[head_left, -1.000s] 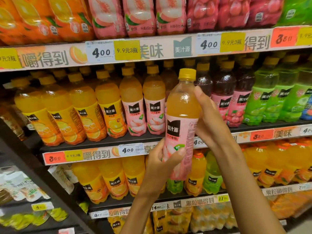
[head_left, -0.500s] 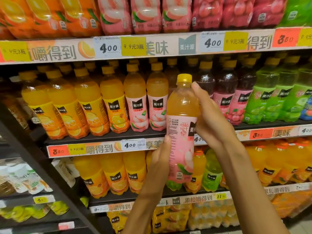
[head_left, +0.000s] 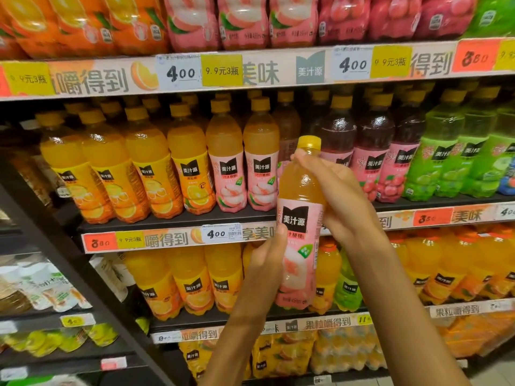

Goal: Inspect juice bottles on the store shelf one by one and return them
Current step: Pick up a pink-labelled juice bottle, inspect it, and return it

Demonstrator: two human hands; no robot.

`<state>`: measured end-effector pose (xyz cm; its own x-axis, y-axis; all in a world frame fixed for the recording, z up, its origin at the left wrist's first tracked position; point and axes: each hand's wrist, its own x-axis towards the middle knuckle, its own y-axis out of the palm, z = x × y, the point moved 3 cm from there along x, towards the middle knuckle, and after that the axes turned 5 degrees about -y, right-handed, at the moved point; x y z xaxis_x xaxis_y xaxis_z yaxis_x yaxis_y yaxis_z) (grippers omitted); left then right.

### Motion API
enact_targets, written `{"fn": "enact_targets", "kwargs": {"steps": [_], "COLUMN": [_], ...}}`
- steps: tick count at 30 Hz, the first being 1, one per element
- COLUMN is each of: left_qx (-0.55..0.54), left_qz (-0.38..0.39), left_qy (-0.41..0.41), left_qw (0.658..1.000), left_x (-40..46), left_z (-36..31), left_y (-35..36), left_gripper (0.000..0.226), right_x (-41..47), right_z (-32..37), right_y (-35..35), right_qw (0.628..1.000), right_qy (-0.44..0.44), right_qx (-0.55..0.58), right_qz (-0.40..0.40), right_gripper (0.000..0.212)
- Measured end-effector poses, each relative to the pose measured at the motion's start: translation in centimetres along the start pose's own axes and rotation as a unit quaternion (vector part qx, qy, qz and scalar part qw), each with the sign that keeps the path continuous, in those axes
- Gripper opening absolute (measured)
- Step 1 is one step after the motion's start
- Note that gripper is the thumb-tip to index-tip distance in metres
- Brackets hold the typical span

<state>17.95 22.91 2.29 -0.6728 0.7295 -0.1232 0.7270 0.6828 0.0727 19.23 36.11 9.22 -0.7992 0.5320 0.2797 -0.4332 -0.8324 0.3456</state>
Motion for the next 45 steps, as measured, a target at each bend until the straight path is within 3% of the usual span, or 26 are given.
{"fn": "enact_targets", "kwargs": {"steps": [3,6,8,15,18,21,24,29,32,34,35,37,38,39,40,43,45], "left_qx": [-0.073,-0.147,-0.163,-0.054,-0.074,-0.169,-0.262,-0.227,-0.165,-0.180,-0.195,-0.226,-0.235,-0.236,-0.246,-0.323,-0.318], "left_qz": [0.036,0.135,0.178,0.107,0.097,0.139,0.207,0.216,0.118,0.084,0.095,0.133,0.157,0.131,0.110,0.213,0.251], "left_qy": [-0.020,-0.049,-0.063,-0.050,-0.027,-0.059,-0.081,-0.071,-0.081,-0.028,0.016,-0.003,-0.035,-0.063,-0.097,-0.100,-0.082], "left_qw": [0.996,0.979,0.968,0.992,0.992,0.974,0.939,0.947,0.976,0.980,0.976,0.965,0.959,0.961,0.958,0.917,0.911], "left_x": [-0.2,-0.9,-1.2,-0.5,-0.4,-0.9,-1.3,-2.0,-1.1,-0.5,-1.1,-2.3,-2.8,-2.2,-2.2,-3.0,-2.8], "left_z": [0.4,0.4,0.4,0.4,0.1,0.2,-0.2,-0.6,-2.4,-3.0,-3.3,-4.3,-3.9,-3.4,-3.1,-2.5,-1.7], "left_y": [-0.2,-0.4,-0.2,-1.0,-0.8,-0.3,0.9,1.2,1.0,0.2,0.0,0.4,0.7,0.8,0.9,1.0,0.8], "left_gripper": [0.064,0.067,0.070,0.068,0.059,0.063,0.067,0.067,0.062,0.053,0.051,0.042,0.040,0.041,0.050,0.088,0.078], "right_x": [0.4,0.6,0.6,1.4,1.8,1.9,1.7,2.3,2.1,1.6,1.5,1.1,1.0,0.8,0.6,0.6,0.9], "right_z": [0.0,-0.3,-0.7,-0.4,-0.5,-0.6,-1.4,-2.1,-2.6,-3.3,-3.7,-4.1,-4.3,-4.5,-4.5,-4.5,-4.1], "right_y": [-0.1,0.2,0.6,-0.4,-0.8,-0.4,0.4,-0.1,-0.5,-0.4,-0.5,-0.7,-0.8,-0.7,-0.6,-0.4,-0.3], "right_qw": [0.999,0.974,0.958,0.992,0.993,0.986,0.967,0.964,0.967,0.962,0.964,0.969,0.971,0.971,0.967,0.962,0.960], "right_qy": [0.032,0.124,0.134,0.064,0.082,0.098,0.124,0.146,0.187,0.221,0.220,0.205,0.195,0.196,0.212,0.238,0.238], "right_qx": [0.018,0.183,0.243,0.100,0.078,0.121,0.215,0.219,0.176,0.157,0.150,0.138,0.136,0.138,0.140,0.135,0.145], "right_qz": [0.006,0.036,0.073,0.050,0.038,0.054,0.063,0.028,-0.004,-0.011,-0.008,-0.002,-0.006,-0.008,-0.014,-0.018,-0.015], "right_gripper": [0.025,0.027,0.030,0.027,0.033,0.039,0.030,0.022,0.033,0.042,0.049,0.059,0.052,0.039,0.031,0.029,0.029]}}
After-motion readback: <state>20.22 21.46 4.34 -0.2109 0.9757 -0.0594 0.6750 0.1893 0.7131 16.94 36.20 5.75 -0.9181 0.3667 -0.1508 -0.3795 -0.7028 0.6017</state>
